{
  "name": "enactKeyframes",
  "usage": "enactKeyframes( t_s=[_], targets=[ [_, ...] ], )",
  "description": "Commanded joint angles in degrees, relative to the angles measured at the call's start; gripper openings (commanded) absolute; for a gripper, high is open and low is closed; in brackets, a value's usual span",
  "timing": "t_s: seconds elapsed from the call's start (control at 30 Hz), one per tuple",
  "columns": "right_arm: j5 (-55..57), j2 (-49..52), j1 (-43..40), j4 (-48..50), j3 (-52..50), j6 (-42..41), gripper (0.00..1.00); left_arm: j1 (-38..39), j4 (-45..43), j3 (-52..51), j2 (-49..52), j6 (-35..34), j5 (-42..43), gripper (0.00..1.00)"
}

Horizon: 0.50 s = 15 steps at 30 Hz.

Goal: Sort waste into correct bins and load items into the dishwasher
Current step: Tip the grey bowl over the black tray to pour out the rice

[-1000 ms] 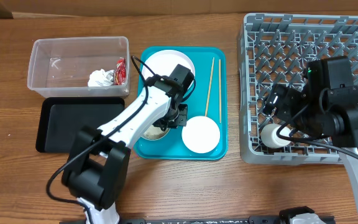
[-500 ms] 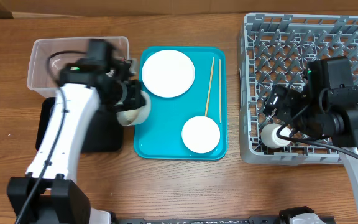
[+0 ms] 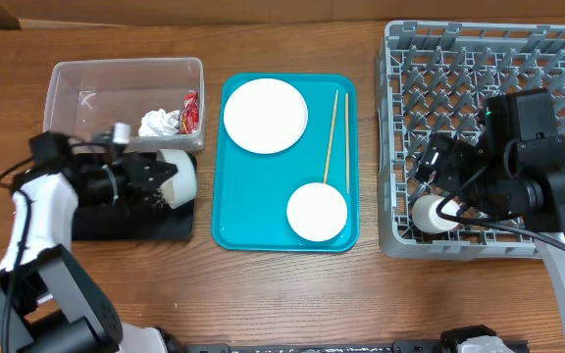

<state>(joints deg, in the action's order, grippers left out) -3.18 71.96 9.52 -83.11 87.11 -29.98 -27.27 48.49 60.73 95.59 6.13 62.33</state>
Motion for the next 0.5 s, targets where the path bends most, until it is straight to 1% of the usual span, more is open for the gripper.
enactKeyframes(
  t_s=[0.0, 0.27, 0.33, 0.4, 0.47],
  targets=[
    [0.09, -0.20, 0.11, 0.31, 0.61, -0.04, 0.96, -3.61, -0.83, -0.63, 2.23, 6.62, 15.56, 0.04],
    [0.09, -0.20, 0.13, 0.24, 0.61, -0.04, 0.96, -4.96, -1.03, -0.63, 2.80, 11.69, 26.29, 0.04],
    [0.09, -0.20, 0.13, 0.24, 0.61, -0.04, 0.96, -5.68, -0.76, -0.63, 2.80, 11.69, 26.60, 0.04],
    [0.09, -0.20, 0.11, 0.26, 0.61, -0.04, 0.96, -6.60, -0.33, -0.63, 2.80, 11.67, 24.52, 0.04],
    [0.09, -0.20, 0.11, 0.24, 0.61, -0.04, 0.96, -6.58, -0.26, -0.63, 2.80, 11.63, 24.94, 0.04]
  ],
)
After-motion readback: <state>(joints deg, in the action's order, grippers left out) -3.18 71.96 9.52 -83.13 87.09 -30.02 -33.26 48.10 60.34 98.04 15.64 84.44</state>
